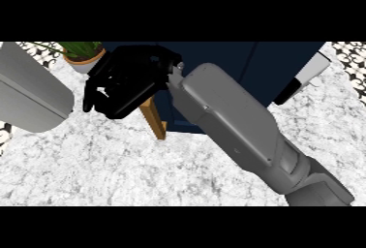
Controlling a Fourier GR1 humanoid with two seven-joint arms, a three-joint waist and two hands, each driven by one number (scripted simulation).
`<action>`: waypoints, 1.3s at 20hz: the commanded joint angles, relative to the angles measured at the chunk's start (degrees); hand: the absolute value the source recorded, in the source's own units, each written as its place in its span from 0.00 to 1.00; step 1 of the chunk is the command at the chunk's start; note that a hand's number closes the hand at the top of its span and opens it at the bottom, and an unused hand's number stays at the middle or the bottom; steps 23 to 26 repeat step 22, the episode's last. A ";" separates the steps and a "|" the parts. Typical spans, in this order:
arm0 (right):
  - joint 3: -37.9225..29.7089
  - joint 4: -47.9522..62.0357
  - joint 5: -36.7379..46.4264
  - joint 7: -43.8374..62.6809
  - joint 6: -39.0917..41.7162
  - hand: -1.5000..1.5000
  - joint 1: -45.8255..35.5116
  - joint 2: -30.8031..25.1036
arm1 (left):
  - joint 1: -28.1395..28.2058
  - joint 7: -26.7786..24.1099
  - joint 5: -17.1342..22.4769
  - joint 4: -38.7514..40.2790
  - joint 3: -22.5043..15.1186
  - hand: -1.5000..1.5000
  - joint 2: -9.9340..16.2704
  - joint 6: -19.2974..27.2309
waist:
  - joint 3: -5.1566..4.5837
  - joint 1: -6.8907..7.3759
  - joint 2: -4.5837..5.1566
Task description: Pick up the wine, place it into the cabinet and close the cabinet
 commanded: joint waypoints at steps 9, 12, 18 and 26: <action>-7.21 13.56 0.58 -7.87 5.93 1.00 -3.12 -4.30 | -1.86 2.99 0.53 1.58 4.12 0.00 -2.16 -3.64 | 0.06 -0.51 0.49; -7.57 14.62 3.22 -10.25 1.31 1.00 -3.28 -5.27 | -2.48 2.45 -1.53 0.54 3.34 0.00 -3.70 -2.60 | 0.02 -0.24 0.63; -9.12 12.70 6.18 -14.59 -2.50 1.00 -1.75 -9.47 | -2.30 4.17 -2.06 -0.55 3.60 0.00 -3.13 -2.33 | 0.06 -1.07 0.56; -8.75 11.92 7.06 -16.23 -2.76 1.00 -1.15 -8.45 | -3.54 5.10 -2.69 0.01 4.14 0.00 -2.65 -1.77 | 0.01 -1.62 0.75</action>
